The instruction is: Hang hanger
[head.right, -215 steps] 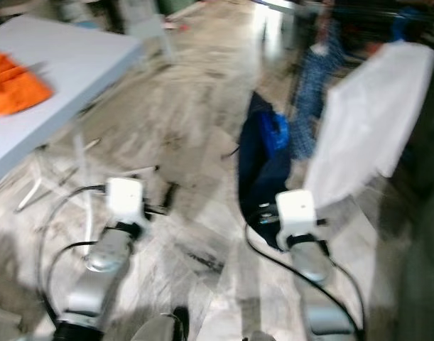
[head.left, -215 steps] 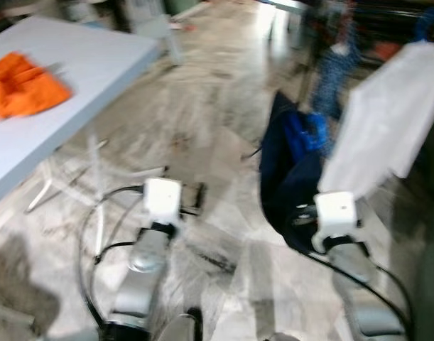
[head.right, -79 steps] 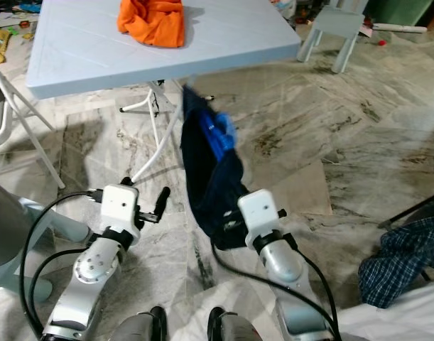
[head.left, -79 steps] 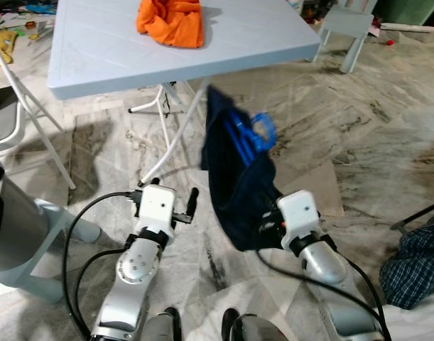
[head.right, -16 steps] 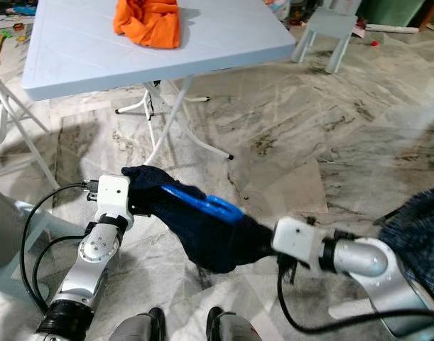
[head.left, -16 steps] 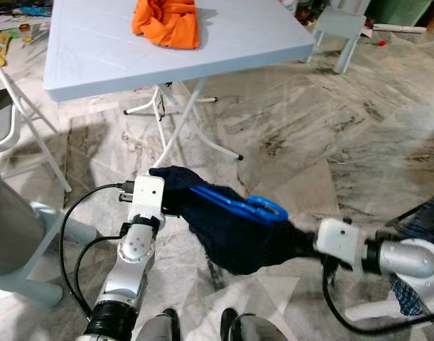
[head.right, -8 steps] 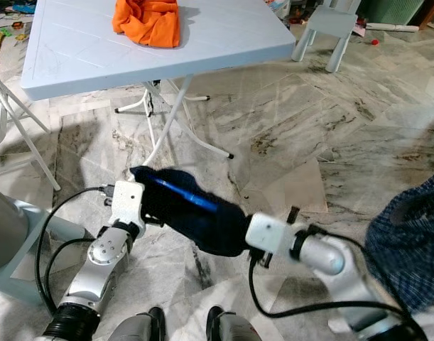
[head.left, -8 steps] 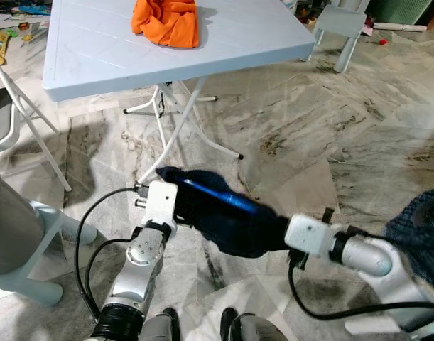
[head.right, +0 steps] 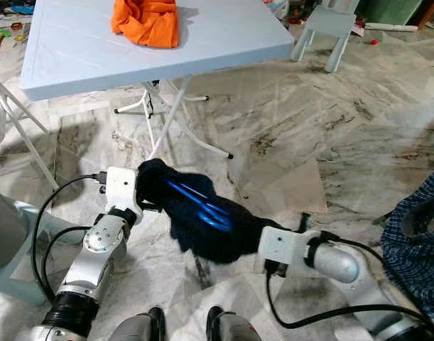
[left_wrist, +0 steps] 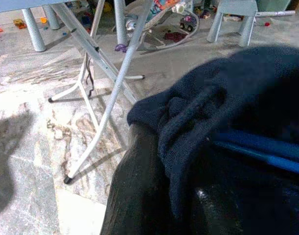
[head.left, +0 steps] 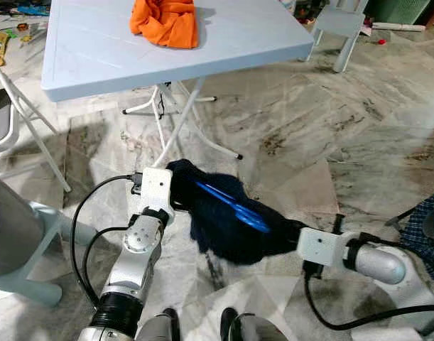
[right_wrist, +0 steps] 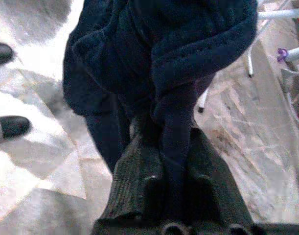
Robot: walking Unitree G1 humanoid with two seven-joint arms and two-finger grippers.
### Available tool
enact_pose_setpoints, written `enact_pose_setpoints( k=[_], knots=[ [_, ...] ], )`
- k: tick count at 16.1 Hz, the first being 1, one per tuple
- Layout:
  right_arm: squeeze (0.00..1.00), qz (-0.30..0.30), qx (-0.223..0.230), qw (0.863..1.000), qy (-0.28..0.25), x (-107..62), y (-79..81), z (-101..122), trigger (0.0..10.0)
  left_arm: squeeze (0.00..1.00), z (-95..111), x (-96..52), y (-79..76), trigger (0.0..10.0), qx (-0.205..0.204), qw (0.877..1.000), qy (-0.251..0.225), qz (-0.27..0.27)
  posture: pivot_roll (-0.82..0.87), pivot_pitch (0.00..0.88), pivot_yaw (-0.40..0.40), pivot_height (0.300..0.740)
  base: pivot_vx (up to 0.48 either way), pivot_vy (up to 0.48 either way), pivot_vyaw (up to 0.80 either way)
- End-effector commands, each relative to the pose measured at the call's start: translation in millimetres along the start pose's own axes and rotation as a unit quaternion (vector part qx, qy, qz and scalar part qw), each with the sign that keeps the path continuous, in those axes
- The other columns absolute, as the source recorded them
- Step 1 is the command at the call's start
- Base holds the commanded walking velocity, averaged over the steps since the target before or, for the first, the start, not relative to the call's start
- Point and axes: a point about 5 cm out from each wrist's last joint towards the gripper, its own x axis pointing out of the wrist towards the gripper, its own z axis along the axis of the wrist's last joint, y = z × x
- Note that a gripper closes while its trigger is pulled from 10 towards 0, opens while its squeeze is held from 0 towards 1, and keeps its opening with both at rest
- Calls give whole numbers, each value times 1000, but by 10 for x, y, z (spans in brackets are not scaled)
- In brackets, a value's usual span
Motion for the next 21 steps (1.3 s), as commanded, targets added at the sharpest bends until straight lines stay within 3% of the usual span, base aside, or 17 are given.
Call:
enact_pose_setpoints(
  k=[1,2,3,7,8,10,12,15,16,17,18,19,20,21],
  knots=[
    [0,16,14,998,58,-121,35,-274,10000,0,117,0,293,941,8,998,-29,58,-121,226,-39,740,0,0,0],
    [0,19,24,999,42,-146,26,-259,10000,0,96,-4,336,1098,13,997,-24,68,-122,226,-38,740,0,0,0],
    [0,23,36,999,23,-189,-2,-231,10000,0,78,-10,368,353,16,997,-20,75,-121,226,-35,740,0,0,0],
    [0,54,101,991,-75,-486,-134,-19,10000,0,34,-16,435,627,12,996,-6,87,-125,227,-39,740,0,0,0],
    [0,69,112,988,-80,-643,-175,-22,10000,0,11,-16,439,1098,10,996,2,85,-132,227,-41,740,0,0,0],
    [0,71,119,987,-75,-786,-235,-70,10000,0,-32,-19,442,1059,-2,996,13,86,-139,228,-39,740,0,0,0],
    [0,75,132,984,-88,-913,-334,-23,10000,0,-71,-21,418,2392,-5,997,23,75,-143,227,-37,740,0,0,0],
    [0,56,152,981,-105,-1028,-515,29,10000,0,-127,-17,425,3451,-22,996,42,73,-149,222,-32,740,0,0,0],
    [0,50,135,986,-90,-990,-522,12,10000,0,-97,-7,436,7255,-11,997,34,75,-149,222,-32,740,0,0,0],
    [0,50,127,987,-85,-954,-508,11,10000,0,-72,2,434,9020,-5,997,28,75,-150,220,-34,740,0,0,0],
    [0,43,105,991,-74,-778,-415,14,10000,0,8,20,391,10000,10,997,7,74,-145,219,-37,740,0,0,0],
    [0,39,101,991,-78,-676,-355,48,10000,0,45,24,327,10000,9,998,-6,57,-140,217,-40,740,0,0,0],
    [0,30,105,990,-87,-545,-286,111,10000,1000,80,17,255,10000,5,999,-18,41,-134,217,-40,740,0,0,0],
    [0,22,121,986,-110,-423,-218,212,10000,1000,89,7,200,10000,2,999,-22,25,-131,217,-42,740,0,0,0]
  ],
)
